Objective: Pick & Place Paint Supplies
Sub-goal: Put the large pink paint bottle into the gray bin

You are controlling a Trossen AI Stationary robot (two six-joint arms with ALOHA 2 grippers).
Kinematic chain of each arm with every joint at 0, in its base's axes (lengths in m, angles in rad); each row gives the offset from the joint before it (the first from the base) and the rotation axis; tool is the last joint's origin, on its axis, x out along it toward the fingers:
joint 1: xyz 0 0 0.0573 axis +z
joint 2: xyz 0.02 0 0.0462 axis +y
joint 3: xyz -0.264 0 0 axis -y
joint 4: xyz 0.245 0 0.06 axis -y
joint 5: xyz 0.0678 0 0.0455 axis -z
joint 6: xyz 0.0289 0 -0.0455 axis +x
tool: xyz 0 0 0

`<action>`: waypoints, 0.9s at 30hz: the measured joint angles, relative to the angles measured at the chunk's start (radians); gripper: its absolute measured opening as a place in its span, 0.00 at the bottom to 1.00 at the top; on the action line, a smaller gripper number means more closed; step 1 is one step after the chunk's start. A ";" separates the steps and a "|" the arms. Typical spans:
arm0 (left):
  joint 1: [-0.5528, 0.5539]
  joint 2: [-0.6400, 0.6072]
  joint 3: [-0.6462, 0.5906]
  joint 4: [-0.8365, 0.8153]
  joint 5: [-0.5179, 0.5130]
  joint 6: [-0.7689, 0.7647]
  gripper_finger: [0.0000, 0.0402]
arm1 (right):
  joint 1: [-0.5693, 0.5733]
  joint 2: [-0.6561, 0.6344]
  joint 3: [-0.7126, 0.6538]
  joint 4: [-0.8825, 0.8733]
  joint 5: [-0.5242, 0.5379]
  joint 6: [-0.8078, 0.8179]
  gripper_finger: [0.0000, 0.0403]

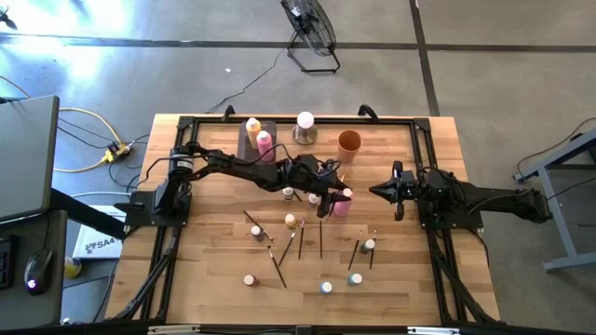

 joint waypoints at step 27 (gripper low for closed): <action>0.011 -0.009 -0.002 0.063 -0.005 -0.012 0.31 | 0.000 0.000 0.000 0.000 -0.001 -0.007 0.01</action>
